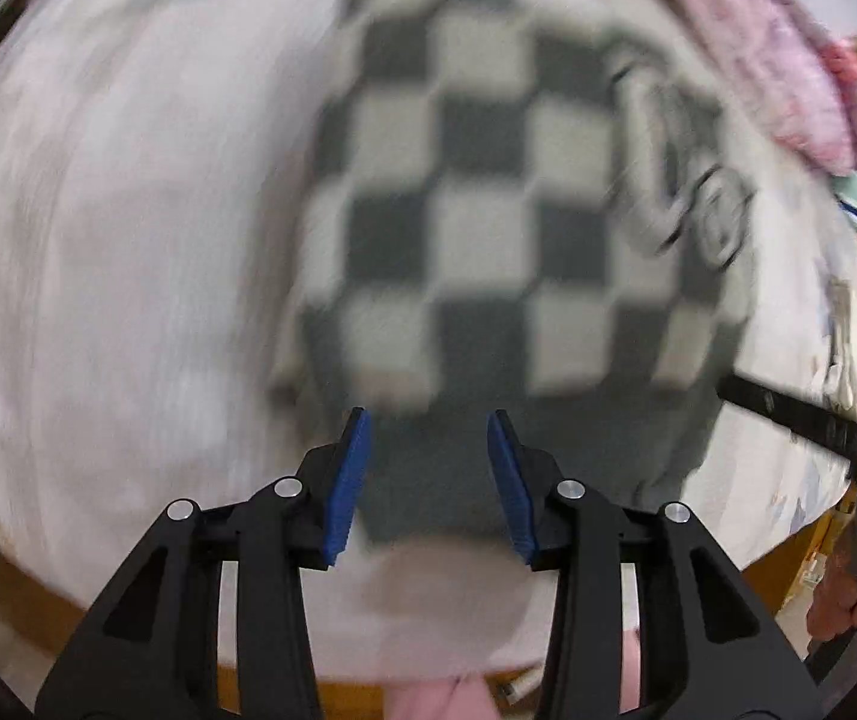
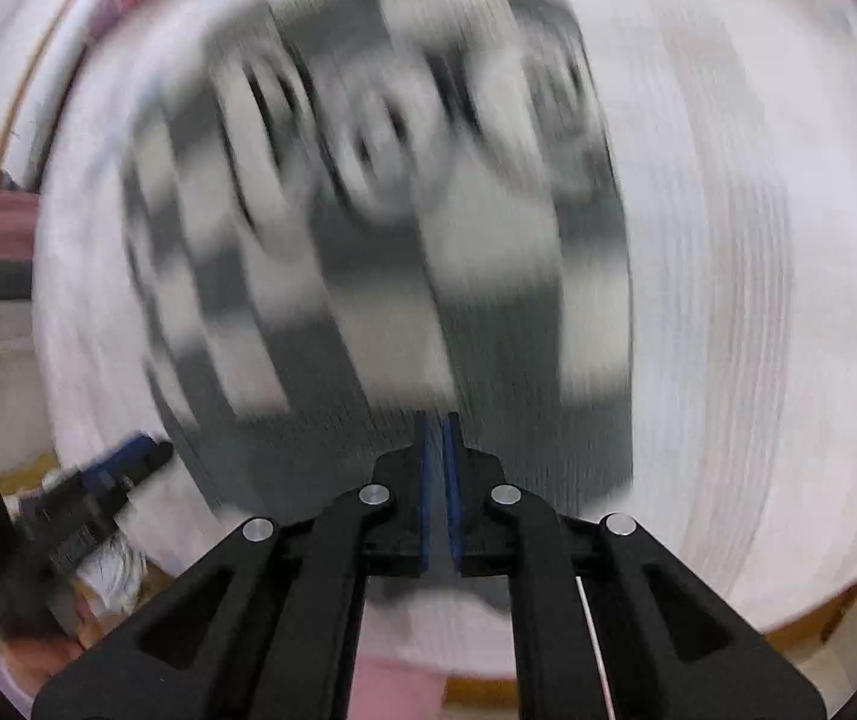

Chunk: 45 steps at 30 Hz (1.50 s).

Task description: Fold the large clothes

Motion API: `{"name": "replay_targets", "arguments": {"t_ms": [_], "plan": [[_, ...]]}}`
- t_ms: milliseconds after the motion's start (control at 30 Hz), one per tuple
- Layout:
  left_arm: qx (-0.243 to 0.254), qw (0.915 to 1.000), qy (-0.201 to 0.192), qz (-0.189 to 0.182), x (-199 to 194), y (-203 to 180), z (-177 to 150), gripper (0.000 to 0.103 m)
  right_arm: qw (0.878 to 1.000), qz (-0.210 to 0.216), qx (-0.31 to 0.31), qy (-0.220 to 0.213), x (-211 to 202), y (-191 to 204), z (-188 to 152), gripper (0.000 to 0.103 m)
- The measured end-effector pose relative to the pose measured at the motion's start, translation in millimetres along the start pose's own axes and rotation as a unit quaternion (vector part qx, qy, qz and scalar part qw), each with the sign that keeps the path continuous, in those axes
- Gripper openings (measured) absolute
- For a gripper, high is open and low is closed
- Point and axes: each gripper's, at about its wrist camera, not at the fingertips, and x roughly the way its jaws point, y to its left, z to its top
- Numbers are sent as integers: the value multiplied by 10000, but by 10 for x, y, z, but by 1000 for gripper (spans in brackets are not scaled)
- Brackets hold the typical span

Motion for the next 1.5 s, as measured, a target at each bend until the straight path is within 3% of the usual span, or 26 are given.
{"name": "replay_targets", "arguments": {"t_ms": [67, 133, 167, 233, 300, 433, 533, 633, 800, 867, 900, 967, 1000, 1100, 1267, 1367, 1500], "plan": [[54, 9997, -201, -151, 47, -146, 200, 42, 9993, 247, 43, -272, -47, 92, 302, 6], [148, 9985, -362, -373, 164, -272, 353, 43, 9988, 116, -128, -465, 21, 188, 544, 8], [170, 9985, -246, -452, 282, -296, 392, 45, 9992, 21, -193, -360, 122, 200, 601, 8], [207, 9994, 191, -199, 561, -352, 335, 45, 9993, 133, -12, -348, 268, 159, 651, 8], [619, 9981, -52, -27, 507, -416, 89, 46, 9985, 448, 185, -265, 225, -1, 457, 8], [1070, 9935, 350, 166, 555, -334, -376, 47, 9966, 380, 294, 670, 654, -183, -219, 7], [706, 9964, 476, 18, 571, -129, -593, 47, 9952, 733, 462, 456, 682, -315, -526, 7], [293, 9977, 609, -22, 538, 42, -690, 47, 9917, 874, 652, 680, 652, -375, -676, 7], [4, 9971, 751, 139, 493, 170, -712, 48, 9934, 578, 246, 958, 644, -175, -658, 9], [-68, 9973, 714, 161, 377, 290, -726, 51, 9922, 636, 285, 1038, 599, -141, -632, 18], [-8, 9980, 585, 224, 297, 280, -680, 65, 9917, 701, 313, 1032, 658, 45, -575, 28], [171, 9989, 203, 390, 93, 288, -590, 89, 9925, 786, 265, 901, 547, 138, -508, 76], [248, 9989, 53, 387, 6, 270, -527, 90, 9947, 679, 187, 749, 416, 109, -504, 84], [213, 9993, -147, 288, -164, 340, -364, 91, 9976, 564, -76, 385, 122, 104, -470, 89], [-21, 9986, -366, 384, -336, 521, -151, 91, 9988, 495, 36, -5, -145, -96, -358, 93], [-117, 9984, -339, 431, -271, 552, -118, 92, 9965, 744, 122, -367, -230, -350, -255, 93], [-169, 9982, -393, 423, -175, 716, 116, 92, 9936, 767, 180, -805, -317, -486, 9, 93]]}}
